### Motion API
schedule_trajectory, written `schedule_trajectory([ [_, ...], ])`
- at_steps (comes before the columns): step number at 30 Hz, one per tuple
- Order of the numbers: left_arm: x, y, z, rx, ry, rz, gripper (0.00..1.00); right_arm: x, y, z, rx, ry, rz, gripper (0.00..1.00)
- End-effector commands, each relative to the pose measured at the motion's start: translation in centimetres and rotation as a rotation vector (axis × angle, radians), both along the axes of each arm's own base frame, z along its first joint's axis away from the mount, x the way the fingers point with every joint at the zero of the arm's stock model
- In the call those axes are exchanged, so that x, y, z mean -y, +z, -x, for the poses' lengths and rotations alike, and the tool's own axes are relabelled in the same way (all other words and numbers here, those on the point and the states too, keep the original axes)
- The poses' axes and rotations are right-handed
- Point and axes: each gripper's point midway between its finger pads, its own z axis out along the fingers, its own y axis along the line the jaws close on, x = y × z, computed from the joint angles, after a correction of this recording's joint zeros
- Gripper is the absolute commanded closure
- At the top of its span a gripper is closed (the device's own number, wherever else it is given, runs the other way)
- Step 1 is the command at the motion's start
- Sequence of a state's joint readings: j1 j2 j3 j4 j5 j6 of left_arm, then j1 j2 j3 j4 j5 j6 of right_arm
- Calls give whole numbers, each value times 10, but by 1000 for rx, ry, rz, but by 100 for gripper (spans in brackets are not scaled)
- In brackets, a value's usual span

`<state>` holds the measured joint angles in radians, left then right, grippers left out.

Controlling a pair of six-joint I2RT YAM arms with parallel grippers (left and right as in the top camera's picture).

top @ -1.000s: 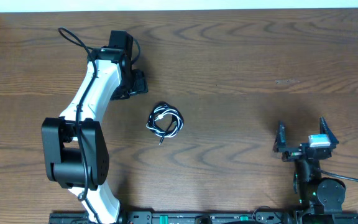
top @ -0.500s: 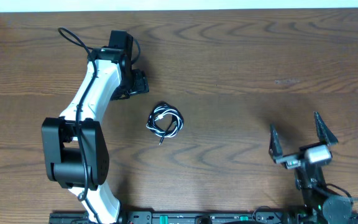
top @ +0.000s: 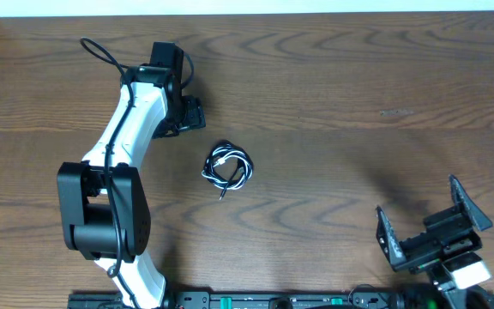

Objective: Untangle cables
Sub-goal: 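Raise the right arm and bring its gripper toward the cable bundle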

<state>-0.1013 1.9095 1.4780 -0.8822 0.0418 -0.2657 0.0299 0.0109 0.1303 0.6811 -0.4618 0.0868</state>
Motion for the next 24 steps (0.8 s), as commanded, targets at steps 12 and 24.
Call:
schedule_trajectory([
  [12,-2,-2,1,-5,2,-16,23,-3,68,-43,-508,-12,59,1],
  [24,-2,-1,0,-1,2,-16,23,-45,-13,-167,-1091,292,117,1],
])
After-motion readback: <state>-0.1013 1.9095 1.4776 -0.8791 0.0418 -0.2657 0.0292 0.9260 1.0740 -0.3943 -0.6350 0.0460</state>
